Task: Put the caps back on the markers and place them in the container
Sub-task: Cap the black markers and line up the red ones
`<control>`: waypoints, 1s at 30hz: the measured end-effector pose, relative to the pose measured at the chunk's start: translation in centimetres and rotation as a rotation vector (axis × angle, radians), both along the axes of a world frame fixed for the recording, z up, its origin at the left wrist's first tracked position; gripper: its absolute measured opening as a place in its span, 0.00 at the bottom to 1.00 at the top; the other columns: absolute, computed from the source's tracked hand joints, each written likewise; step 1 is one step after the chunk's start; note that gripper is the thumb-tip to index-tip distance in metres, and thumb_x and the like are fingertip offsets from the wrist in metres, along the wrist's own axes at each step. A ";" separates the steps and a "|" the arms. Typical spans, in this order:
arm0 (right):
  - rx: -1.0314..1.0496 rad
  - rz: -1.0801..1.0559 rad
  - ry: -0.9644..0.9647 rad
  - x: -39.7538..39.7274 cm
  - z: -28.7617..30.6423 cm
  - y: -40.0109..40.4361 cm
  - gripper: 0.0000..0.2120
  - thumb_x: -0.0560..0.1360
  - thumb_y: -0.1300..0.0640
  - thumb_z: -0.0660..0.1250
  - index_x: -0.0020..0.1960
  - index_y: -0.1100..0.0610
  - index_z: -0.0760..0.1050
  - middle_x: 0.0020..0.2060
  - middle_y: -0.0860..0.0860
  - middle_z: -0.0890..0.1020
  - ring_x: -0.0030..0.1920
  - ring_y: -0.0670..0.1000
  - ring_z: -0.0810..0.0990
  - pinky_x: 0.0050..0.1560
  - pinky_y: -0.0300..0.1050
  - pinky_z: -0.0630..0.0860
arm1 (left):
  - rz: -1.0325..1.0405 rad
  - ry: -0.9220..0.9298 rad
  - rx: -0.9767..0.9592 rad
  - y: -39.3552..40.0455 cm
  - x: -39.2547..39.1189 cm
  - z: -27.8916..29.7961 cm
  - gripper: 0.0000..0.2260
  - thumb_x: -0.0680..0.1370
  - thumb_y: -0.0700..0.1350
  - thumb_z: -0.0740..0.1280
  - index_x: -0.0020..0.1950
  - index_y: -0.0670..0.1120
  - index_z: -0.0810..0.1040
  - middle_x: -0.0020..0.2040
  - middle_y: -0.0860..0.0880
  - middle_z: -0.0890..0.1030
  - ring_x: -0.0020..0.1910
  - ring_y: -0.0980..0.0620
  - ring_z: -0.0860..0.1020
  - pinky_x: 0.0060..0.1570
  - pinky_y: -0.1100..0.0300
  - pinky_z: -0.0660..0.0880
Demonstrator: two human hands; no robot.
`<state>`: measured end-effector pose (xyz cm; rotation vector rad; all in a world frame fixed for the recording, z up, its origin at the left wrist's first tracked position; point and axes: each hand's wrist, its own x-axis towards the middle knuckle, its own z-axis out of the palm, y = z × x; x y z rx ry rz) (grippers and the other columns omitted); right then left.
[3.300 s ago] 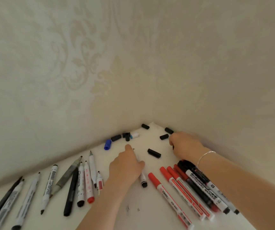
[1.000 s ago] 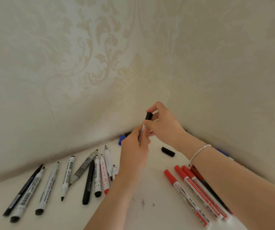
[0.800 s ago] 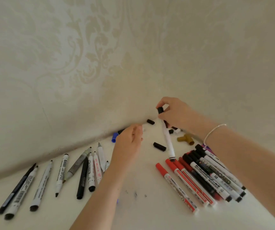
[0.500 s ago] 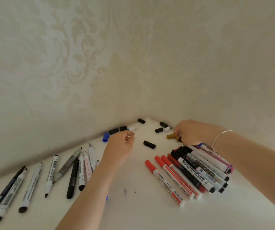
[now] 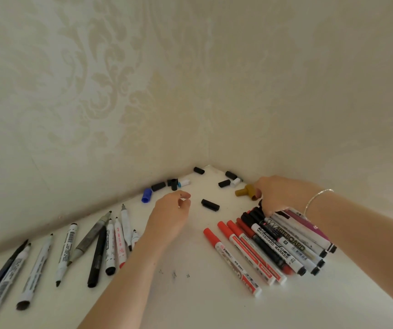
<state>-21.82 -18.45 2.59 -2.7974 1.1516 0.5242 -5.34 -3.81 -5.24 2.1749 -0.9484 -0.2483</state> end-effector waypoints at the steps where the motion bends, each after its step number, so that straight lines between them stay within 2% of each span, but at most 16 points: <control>1: 0.007 -0.001 0.005 0.0 0.1 -0.1 0.22 0.73 0.60 0.69 0.65 0.59 0.69 0.38 0.51 0.74 0.38 0.49 0.74 0.30 0.34 0.68 | -0.001 0.001 0.001 0.0 0.1 0.0 0.12 0.82 0.47 0.59 0.63 0.53 0.76 0.58 0.52 0.79 0.51 0.53 0.80 0.54 0.59 0.75; 3: 0.023 -0.015 0.006 0.1 0.3 -0.3 0.22 0.73 0.59 0.69 0.65 0.59 0.69 0.40 0.51 0.75 0.39 0.49 0.75 0.32 0.35 0.69 | -0.003 0.005 0.002 -0.1 0.3 0.0 0.12 0.81 0.47 0.59 0.63 0.54 0.76 0.57 0.52 0.79 0.51 0.53 0.80 0.53 0.58 0.75; 5: 0.011 -0.035 -0.051 0.4 0.6 -1.0 0.20 0.74 0.58 0.68 0.64 0.59 0.70 0.48 0.53 0.79 0.45 0.51 0.78 0.38 0.37 0.72 | 0.005 0.014 0.005 0.1 0.8 0.1 0.12 0.81 0.47 0.60 0.63 0.54 0.76 0.54 0.53 0.79 0.49 0.53 0.80 0.50 0.60 0.75; 6: -0.011 -0.043 -0.116 0.9 0.6 -1.4 0.18 0.74 0.58 0.67 0.63 0.58 0.71 0.52 0.54 0.79 0.47 0.51 0.78 0.41 0.39 0.73 | 0.015 0.021 -0.001 0.3 1.2 0.4 0.12 0.80 0.46 0.60 0.62 0.53 0.76 0.52 0.53 0.79 0.48 0.53 0.80 0.47 0.61 0.74; 8: -0.053 -0.047 -0.309 2.2 0.5 -2.3 0.15 0.77 0.59 0.63 0.63 0.58 0.71 0.53 0.55 0.78 0.46 0.52 0.78 0.46 0.42 0.76 | 0.041 0.008 -0.003 0.9 2.5 1.1 0.12 0.80 0.44 0.61 0.63 0.51 0.76 0.47 0.51 0.79 0.44 0.51 0.80 0.43 0.60 0.73; 10: -0.075 -0.007 -0.434 4.1 -0.1 -2.8 0.17 0.78 0.62 0.61 0.66 0.57 0.69 0.55 0.55 0.77 0.50 0.53 0.78 0.50 0.44 0.77 | 0.078 -0.045 0.060 1.7 3.9 2.2 0.13 0.80 0.43 0.62 0.64 0.50 0.76 0.50 0.49 0.80 0.45 0.49 0.78 0.45 0.61 0.72; 12: -0.105 0.083 -0.386 6.2 -0.9 -3.0 0.19 0.78 0.63 0.60 0.68 0.57 0.68 0.59 0.56 0.75 0.54 0.55 0.77 0.54 0.47 0.77 | 0.119 -0.105 0.130 2.9 5.4 3.0 0.13 0.80 0.42 0.61 0.63 0.49 0.77 0.55 0.46 0.80 0.50 0.47 0.77 0.47 0.61 0.70; 15: -0.177 0.213 -0.197 8.9 -2.9 -3.2 0.18 0.79 0.63 0.58 0.69 0.59 0.67 0.62 0.57 0.74 0.58 0.56 0.76 0.57 0.48 0.75 | 0.175 -0.101 0.167 5.0 7.1 3.2 0.12 0.78 0.41 0.62 0.59 0.50 0.78 0.52 0.46 0.81 0.49 0.47 0.78 0.46 0.59 0.71; 19: -0.332 0.289 -0.092 10.9 -5.3 -3.5 0.17 0.79 0.65 0.55 0.67 0.60 0.66 0.58 0.56 0.76 0.55 0.56 0.78 0.50 0.46 0.75 | 0.221 -0.048 0.180 7.8 8.8 2.7 0.07 0.77 0.44 0.66 0.54 0.52 0.77 0.49 0.51 0.79 0.45 0.52 0.78 0.47 0.58 0.73; 22: -0.405 0.315 -0.083 11.9 -5.3 -3.5 0.14 0.79 0.65 0.55 0.63 0.60 0.69 0.58 0.55 0.76 0.56 0.55 0.78 0.49 0.45 0.73 | 0.229 -0.031 0.211 9.4 9.4 2.6 0.03 0.76 0.46 0.68 0.49 0.52 0.77 0.48 0.51 0.79 0.47 0.52 0.78 0.49 0.58 0.74; 24: -0.372 0.284 -0.221 12.7 -4.7 -3.1 0.14 0.76 0.66 0.56 0.60 0.59 0.71 0.56 0.56 0.76 0.55 0.56 0.77 0.47 0.44 0.73 | 0.222 -0.023 0.231 10.3 9.6 2.7 0.03 0.75 0.46 0.69 0.48 0.50 0.78 0.48 0.51 0.80 0.47 0.53 0.78 0.47 0.59 0.74; 26: -0.248 0.234 -0.483 13.7 -4.3 -2.2 0.16 0.75 0.67 0.58 0.61 0.59 0.72 0.53 0.57 0.77 0.51 0.58 0.77 0.47 0.47 0.75 | 0.195 -0.006 0.253 11.2 9.6 3.0 0.05 0.75 0.48 0.70 0.49 0.49 0.79 0.46 0.50 0.80 0.45 0.54 0.78 0.40 0.63 0.72; 28: -0.050 0.188 -0.720 14.9 -3.8 -0.2 0.13 0.76 0.64 0.61 0.61 0.58 0.70 0.49 0.57 0.79 0.45 0.59 0.78 0.45 0.50 0.77 | 0.168 0.022 0.256 11.7 9.5 3.2 0.06 0.75 0.49 0.70 0.49 0.48 0.79 0.42 0.50 0.81 0.40 0.56 0.78 0.34 0.66 0.68; 30: 0.173 0.135 -0.873 16.0 -3.3 2.0 0.10 0.76 0.62 0.65 0.56 0.58 0.70 0.44 0.54 0.78 0.41 0.55 0.78 0.40 0.47 0.77 | 0.153 0.035 0.251 11.8 9.3 3.1 0.07 0.75 0.49 0.70 0.49 0.47 0.80 0.38 0.51 0.80 0.36 0.58 0.78 0.32 0.66 0.68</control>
